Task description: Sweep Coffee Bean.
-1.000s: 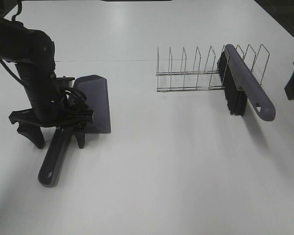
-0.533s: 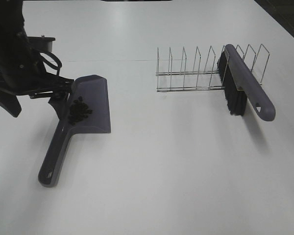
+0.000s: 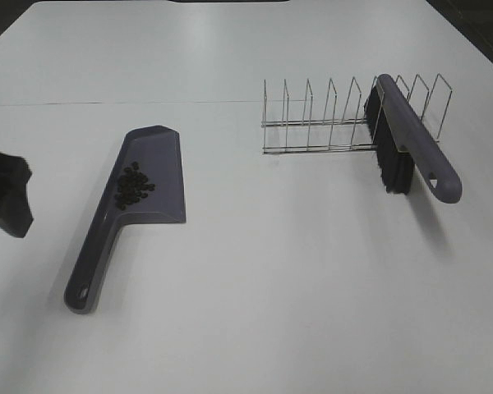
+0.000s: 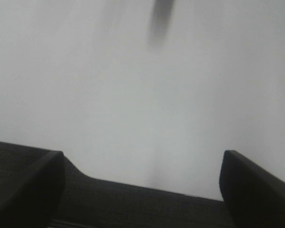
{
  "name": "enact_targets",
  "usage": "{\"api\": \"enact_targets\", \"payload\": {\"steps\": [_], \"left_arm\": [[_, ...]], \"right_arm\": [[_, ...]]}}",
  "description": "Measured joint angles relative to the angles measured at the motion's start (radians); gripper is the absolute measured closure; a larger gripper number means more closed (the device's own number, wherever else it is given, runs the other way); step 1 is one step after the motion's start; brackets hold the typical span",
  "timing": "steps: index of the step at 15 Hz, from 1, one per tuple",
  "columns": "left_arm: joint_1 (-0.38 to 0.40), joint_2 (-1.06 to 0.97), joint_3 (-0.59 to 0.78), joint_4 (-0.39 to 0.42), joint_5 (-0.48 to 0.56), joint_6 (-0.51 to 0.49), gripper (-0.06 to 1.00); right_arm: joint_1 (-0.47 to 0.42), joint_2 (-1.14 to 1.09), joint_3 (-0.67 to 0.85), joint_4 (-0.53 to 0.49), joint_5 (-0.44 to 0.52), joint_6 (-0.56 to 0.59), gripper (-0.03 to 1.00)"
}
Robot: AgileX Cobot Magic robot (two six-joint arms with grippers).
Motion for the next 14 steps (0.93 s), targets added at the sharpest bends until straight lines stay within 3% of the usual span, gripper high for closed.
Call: {"api": "enact_targets", "payload": {"steps": [6, 8, 10, 14], "left_arm": [[0.000, -0.435, 0.224, 0.023, -0.038, 0.000, 0.11], [0.000, -0.547, 0.256, 0.049, -0.043, 0.000, 0.11], [0.000, -0.781, 0.314, 0.070, -0.026, 0.000, 0.11], [0.000, -0.959, 0.362, 0.079, 0.000, 0.000, 0.11]], "right_arm": [[0.000, -0.165, 0.001, 0.000, 0.003, -0.012, 0.20], [0.000, -0.212, 0.001, 0.000, 0.003, -0.012, 0.20], [0.000, -0.300, 0.001, 0.000, 0.005, -0.012, 0.20], [0.000, -0.339, 0.001, 0.000, 0.008, -0.012, 0.20]]}}
